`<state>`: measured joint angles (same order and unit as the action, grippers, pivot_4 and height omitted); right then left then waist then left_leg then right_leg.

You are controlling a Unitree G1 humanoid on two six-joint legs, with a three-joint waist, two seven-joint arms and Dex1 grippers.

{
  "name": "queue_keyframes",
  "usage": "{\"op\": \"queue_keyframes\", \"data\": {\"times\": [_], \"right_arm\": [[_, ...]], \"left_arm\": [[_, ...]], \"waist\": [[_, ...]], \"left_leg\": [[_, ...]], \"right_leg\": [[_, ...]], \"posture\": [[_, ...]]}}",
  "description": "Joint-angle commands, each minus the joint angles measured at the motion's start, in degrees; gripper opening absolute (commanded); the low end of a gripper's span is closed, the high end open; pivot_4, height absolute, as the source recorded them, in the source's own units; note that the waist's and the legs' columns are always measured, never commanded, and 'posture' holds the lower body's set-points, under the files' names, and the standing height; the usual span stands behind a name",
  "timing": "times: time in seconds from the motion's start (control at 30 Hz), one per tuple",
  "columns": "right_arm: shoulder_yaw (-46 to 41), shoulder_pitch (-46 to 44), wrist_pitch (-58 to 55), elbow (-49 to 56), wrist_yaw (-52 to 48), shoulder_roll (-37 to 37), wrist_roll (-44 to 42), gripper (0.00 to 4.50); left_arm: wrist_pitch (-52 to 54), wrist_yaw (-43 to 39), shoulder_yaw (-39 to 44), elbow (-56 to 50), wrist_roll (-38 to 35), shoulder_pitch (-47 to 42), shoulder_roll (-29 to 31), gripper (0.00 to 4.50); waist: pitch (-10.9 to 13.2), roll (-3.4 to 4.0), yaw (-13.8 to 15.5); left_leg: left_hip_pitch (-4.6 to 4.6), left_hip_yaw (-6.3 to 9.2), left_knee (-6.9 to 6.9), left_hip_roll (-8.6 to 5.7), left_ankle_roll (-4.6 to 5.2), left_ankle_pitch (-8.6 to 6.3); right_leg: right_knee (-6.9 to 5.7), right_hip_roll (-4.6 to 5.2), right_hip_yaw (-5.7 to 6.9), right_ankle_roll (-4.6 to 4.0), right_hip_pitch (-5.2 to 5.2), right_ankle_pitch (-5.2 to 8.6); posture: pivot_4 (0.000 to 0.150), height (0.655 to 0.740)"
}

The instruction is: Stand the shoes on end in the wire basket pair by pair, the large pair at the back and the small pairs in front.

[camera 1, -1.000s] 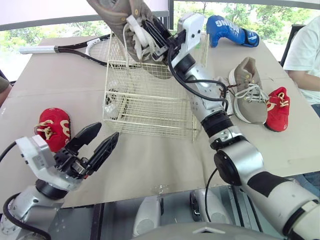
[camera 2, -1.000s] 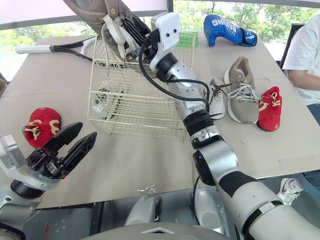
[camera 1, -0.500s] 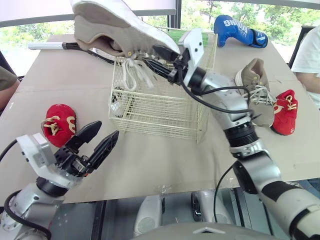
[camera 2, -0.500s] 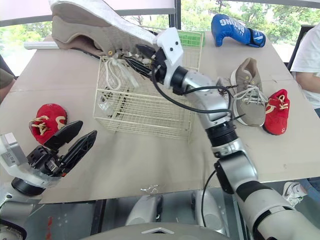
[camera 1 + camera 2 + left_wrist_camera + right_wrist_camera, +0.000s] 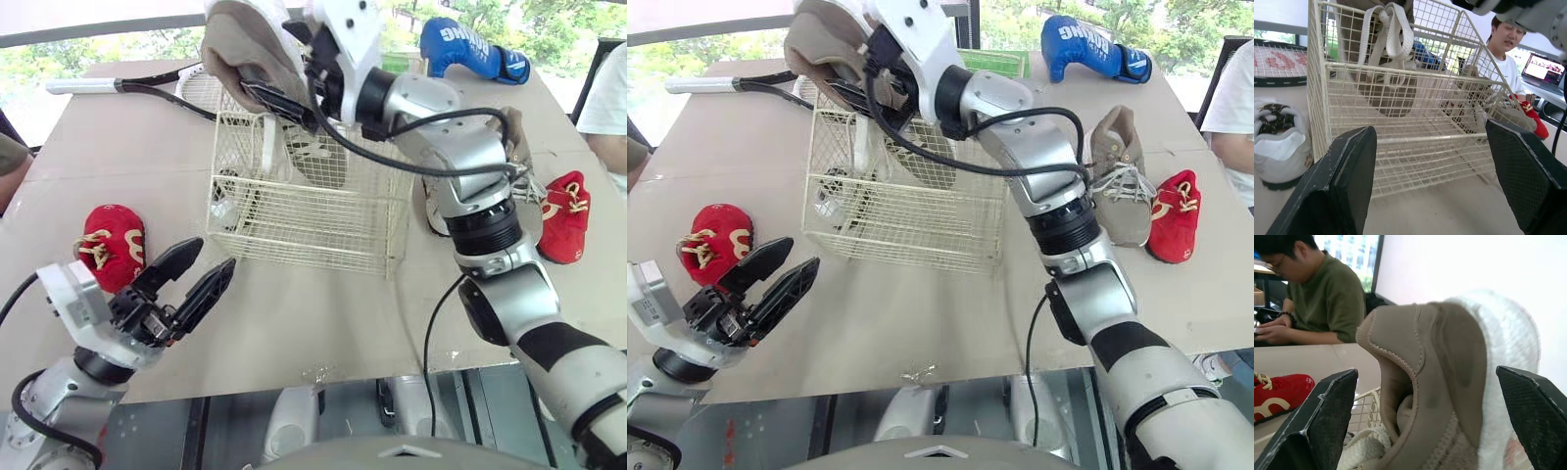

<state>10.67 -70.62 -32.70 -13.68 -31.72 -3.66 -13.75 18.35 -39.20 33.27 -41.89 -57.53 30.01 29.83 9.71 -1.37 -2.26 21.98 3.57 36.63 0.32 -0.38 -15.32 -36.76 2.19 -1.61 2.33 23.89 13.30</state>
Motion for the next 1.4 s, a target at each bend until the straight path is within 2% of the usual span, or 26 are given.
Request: {"op": "queue_keyframes", "data": {"times": [0.03, 0.23, 0.3, 0.43, 0.6, 0.7, 0.93, 1.17, 1.4], "right_arm": [[-1.4, -2.7, -1.2, -2.4, 0.6, 0.2, 0.5, 3.52], [-1.4, -1.9, 1.3, -3.2, 3.1, 0.6, 2.8, 0.69], [-1.7, 0.3, 2.4, -0.9, 4.3, 1.4, 2.9, 0.06], [-5.9, 6.6, 5.6, 5.5, 9.0, 6.1, -0.2, 0.06], [-12.3, 10.2, 11.4, 7.9, 13.4, 13.2, -6.3, 0.06], [-12.3, 11.8, 17.0, 7.6, 13.0, 14.9, -6.8, 0.06], [-12.3, 13.5, 24.2, 5.6, 13.6, 16.7, -9.4, 0.06], [-1.3, 22.2, 21.3, 6.7, 4.7, 12.5, -7.1, 0.06], [-4.8, 23.8, 17.0, 6.5, 7.0, 13.6, -11.7, 0.06]], "left_arm": [[-1.1, -0.8, 1.2, -0.7, 0.1, 0.3, 0.4, 3.82], [-1.4, -0.1, 0.7, -1.6, 0.8, 1.0, -0.5, 3.82], [-1.5, 0.1, 0.4, -1.8, 1.1, 1.1, -0.9, 3.82], [-1.2, 0.9, 0.1, -2.1, 1.2, 0.7, -1.2, 3.82], [-0.6, 1.7, 0.3, -2.0, 0.5, -0.3, -0.5, 3.82], [-0.1, 2.0, 0.4, -1.7, 0.1, -1.0, 0.2, 3.82], [0.6, 2.5, 1.3, -1.2, -0.9, -2.2, 1.7, 3.82], [0.6, 2.7, 1.1, -1.4, -0.8, -2.0, 1.6, 3.82], [0.6, 2.6, 0.9, -1.2, -0.8, -2.1, 1.8, 3.82]], "waist": [[0.0, 0.05, 0.1], [0.0, -0.03, -0.4], [-0.1, -0.07, -0.3], [-0.1, -0.08, -0.1], [-0.1, -0.07, 0.0], [0.0, 0.00, 0.1], [0.1, 0.03, -0.1], [0.0, 0.02, -0.1], [0.0, 0.05, -0.2]], "left_leg": [[-0.01, 0.00, 0.01, -0.01, 0.00, 0.00], [-0.14, -0.05, 0.03, 0.05, 0.01, 0.00], [-0.15, -0.02, 0.02, 0.08, 0.01, 0.00], [-0.09, 0.03, 0.03, 0.07, 0.01, 0.00], [-0.06, 0.07, 0.11, 0.07, 0.01, 0.00], [0.03, 0.14, 0.18, 0.04, 0.00, 0.00], [0.09, 0.15, 0.17, 0.05, -0.01, 0.00], [-0.04, 0.12, 0.14, 0.07, 0.01, -0.01], [-0.25, 0.10, 0.16, 0.07, 0.01, -0.01]], "right_leg": [[0.00, 0.00, 0.01, 0.00, -0.02, 0.00], [-0.09, -0.10, -0.03, 0.00, -0.07, 0.00], [-0.10, -0.15, -0.02, 0.00, -0.07, 0.00], [-0.09, -0.12, 0.01, 0.00, -0.08, 0.00], [-0.12, -0.12, 0.04, 0.01, -0.08, -0.01], [-0.10, -0.11, 0.09, 0.01, -0.07, -0.01], [-0.06, -0.11, 0.11, 0.01, -0.02, -0.01], [-0.09, -0.12, 0.08, 0.01, -0.10, 0.00], [-0.16, -0.15, 0.05, 0.00, -0.26, 0.00]], "posture": [[0.150, 0.7400], [0.150, 0.7400], [0.150, 0.7400], [0.150, 0.7400], [0.150, 0.7400], [0.150, 0.7400], [0.150, 0.7400], [0.150, 0.7400], [0.150, 0.7400]]}}
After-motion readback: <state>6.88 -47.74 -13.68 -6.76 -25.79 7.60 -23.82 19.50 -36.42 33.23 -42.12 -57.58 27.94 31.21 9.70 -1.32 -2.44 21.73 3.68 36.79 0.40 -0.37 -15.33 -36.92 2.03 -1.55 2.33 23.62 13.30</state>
